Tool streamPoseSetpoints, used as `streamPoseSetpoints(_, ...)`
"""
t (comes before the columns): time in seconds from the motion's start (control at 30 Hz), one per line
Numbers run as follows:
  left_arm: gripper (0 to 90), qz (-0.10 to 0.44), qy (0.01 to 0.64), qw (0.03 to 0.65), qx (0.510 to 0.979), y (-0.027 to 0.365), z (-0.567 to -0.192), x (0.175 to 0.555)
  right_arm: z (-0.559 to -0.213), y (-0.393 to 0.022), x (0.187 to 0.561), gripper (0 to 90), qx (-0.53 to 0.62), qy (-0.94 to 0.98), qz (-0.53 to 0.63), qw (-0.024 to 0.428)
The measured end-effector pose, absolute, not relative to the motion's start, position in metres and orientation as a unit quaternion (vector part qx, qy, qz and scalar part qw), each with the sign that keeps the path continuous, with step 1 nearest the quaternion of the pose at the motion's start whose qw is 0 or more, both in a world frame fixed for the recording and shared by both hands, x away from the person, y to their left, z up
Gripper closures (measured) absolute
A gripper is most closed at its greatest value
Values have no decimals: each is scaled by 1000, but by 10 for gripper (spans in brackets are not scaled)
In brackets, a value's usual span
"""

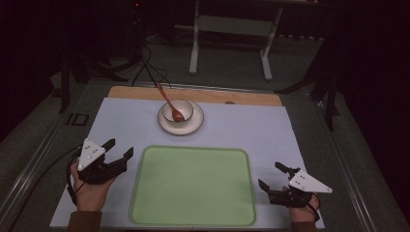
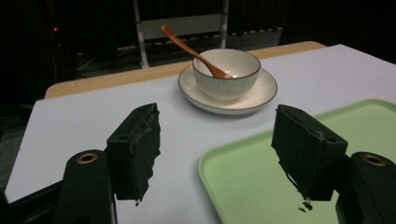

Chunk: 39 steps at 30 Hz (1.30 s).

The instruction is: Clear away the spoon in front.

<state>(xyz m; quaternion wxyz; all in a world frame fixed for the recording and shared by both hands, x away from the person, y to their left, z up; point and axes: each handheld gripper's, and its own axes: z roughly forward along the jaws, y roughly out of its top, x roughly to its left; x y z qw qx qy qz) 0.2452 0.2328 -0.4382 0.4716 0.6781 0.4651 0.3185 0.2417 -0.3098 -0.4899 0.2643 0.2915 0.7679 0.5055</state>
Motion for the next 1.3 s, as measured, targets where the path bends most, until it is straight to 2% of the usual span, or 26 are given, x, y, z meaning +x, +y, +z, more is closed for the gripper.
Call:
streamPoseSetpoints(0.5,293,302,460,482,681,210,-416,305,-490,-310,241,145,293,766,507,263)
streamPoseSetpoints(1.3,293,307,484,465,675,202,-425,366,-490,-314,242,146,302,759,515,259)
